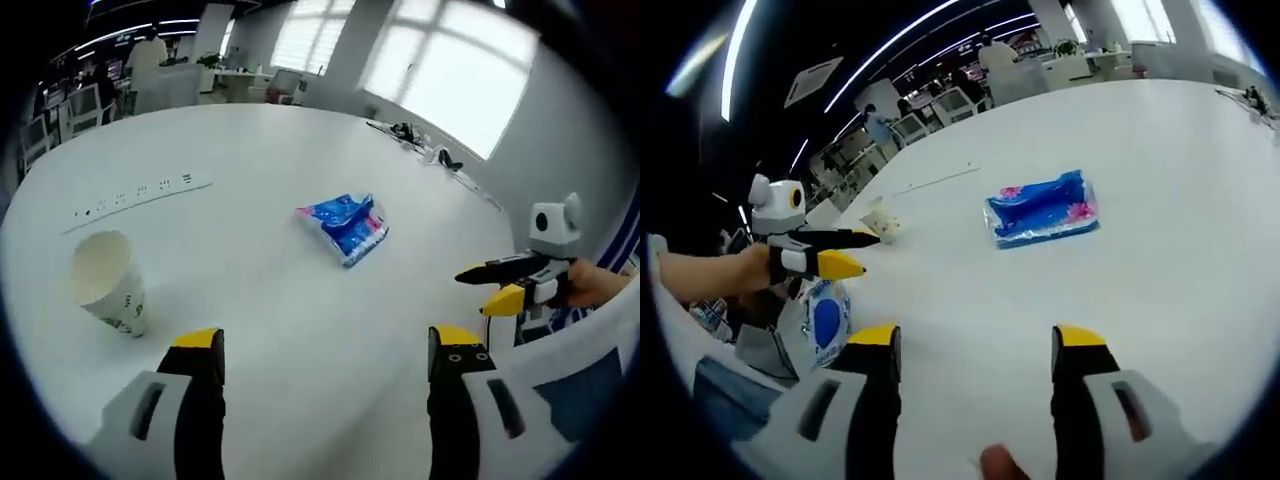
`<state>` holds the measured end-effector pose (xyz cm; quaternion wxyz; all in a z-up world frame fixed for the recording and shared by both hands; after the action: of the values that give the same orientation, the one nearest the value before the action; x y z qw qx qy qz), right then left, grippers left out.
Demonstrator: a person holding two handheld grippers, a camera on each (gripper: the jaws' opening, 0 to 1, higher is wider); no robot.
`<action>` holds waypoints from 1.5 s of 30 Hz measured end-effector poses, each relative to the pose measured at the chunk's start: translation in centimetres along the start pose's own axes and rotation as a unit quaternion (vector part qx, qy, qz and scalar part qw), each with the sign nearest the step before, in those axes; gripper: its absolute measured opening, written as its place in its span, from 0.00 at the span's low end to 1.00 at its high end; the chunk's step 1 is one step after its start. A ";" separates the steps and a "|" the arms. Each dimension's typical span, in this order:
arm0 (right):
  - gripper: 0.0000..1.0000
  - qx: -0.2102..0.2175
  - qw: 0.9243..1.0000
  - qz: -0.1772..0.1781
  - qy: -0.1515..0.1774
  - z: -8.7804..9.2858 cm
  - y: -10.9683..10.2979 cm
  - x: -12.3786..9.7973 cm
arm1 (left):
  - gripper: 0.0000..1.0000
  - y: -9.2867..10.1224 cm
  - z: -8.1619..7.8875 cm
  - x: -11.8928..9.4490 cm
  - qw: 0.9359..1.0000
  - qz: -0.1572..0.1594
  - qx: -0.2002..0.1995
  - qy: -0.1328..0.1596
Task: Arrange the tabletop items into an orderly group along one side of the table until the central work area is clear of visible clutter.
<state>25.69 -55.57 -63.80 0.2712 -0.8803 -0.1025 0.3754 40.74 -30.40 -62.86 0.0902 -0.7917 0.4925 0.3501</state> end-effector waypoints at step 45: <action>0.57 0.100 0.964 -0.160 -0.187 7.0 -9.6 7.1 | 0.74 -10.1 13.0 -17.5 0.977 -0.187 -0.101 -0.007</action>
<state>25.81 -42.02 -66.79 0.3905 -0.7352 -0.2524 0.4932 38.49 -6.49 -63.20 0.0773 -0.8724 0.2972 0.3802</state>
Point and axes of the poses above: the point that each gripper's makers call its tool centre point, and the gripper's own axes: x roughly forward along the fingers, y roughly to its right, z roughly out of its underside, the point moved 10 cm from there along -x, roughly backward along the fingers, and after that the axes turned 10 degrees about x, right-handed, at the moved point
